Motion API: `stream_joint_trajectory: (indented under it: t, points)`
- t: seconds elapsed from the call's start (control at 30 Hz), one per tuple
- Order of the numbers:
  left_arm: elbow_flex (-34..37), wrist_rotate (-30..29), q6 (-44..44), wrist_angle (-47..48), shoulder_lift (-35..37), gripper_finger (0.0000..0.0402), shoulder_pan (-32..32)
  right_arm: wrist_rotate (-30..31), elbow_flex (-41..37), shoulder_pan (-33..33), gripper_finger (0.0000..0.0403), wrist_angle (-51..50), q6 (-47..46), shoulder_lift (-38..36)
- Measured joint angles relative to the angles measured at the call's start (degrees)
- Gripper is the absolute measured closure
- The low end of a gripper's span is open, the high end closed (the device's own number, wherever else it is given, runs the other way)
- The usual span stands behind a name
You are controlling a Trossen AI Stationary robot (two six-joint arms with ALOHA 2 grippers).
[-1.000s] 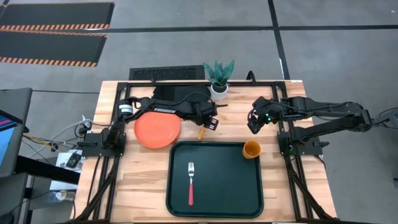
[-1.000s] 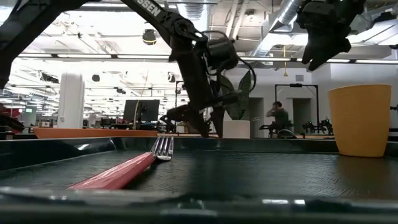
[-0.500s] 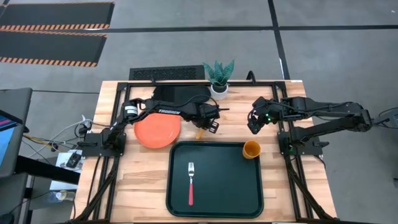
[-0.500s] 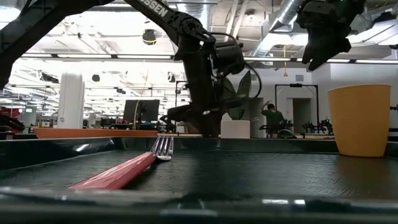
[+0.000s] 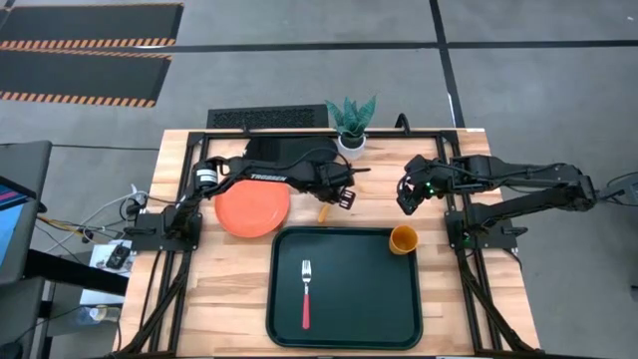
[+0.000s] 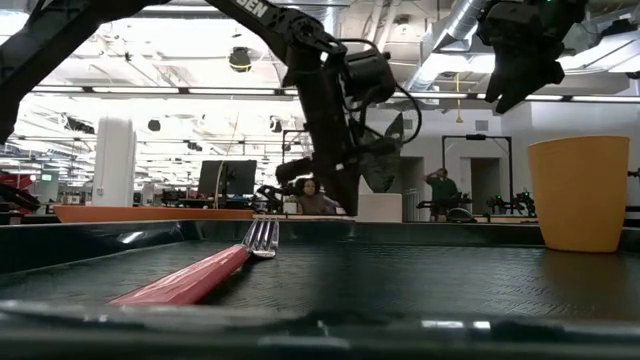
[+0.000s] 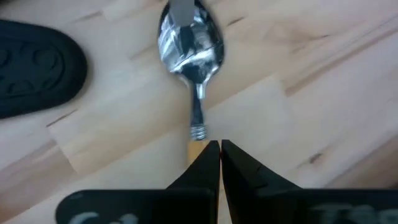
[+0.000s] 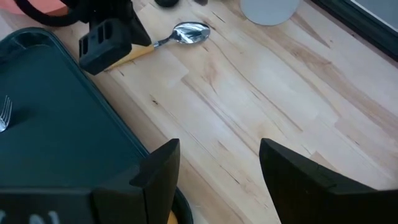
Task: Pick and place plate/cup/fork/spoon on tray
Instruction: Put the yellow spoon on the black tray to the left of the pink fork
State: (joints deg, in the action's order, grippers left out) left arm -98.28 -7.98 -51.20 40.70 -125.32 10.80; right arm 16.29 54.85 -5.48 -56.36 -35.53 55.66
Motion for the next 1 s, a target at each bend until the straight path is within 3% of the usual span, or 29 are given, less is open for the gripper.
stream_joint_trajectory:
  t: [0.27, 0.47, 0.57, 0.67, 0.8, 0.9, 1.0]
  points:
    - [-3.73, -5.91, 5.72, 0.12, 0.04, 0.0395, -0.62, 0.09, 0.00, 0.00, 0.0159, 0.15, 0.02, 0.00]
    - [-3.69, -7.45, 11.66, -5.09, -1.60, 0.0320, -0.78, 0.15, 0.00, 0.00, 0.0159, 0.18, 0.02, 0.00]
    - [-3.45, -11.13, 10.42, -3.99, -2.40, 0.0269, -1.71, 0.16, 0.00, 0.02, 0.0159, 0.04, 0.02, -0.02]
    - [-3.60, -19.17, 9.08, -4.65, -3.04, 0.0227, -3.73, 0.15, 0.00, 0.02, 0.0159, -0.14, 0.02, -0.02]
    - [-3.51, -25.57, 4.76, -3.85, -3.35, 0.0195, -6.36, 0.15, 0.00, 0.02, 0.0159, -0.17, 0.04, -0.02]
    - [-1.10, -27.08, 2.83, -6.36, -3.10, 0.0190, -7.40, 0.15, 0.00, 0.02, 0.0159, -0.18, 0.06, 0.00]
    - [3.29, -24.15, 0.83, -9.54, -3.34, 0.0190, -7.54, 0.15, 0.00, 0.02, 0.0159, -0.17, 0.47, 0.00]
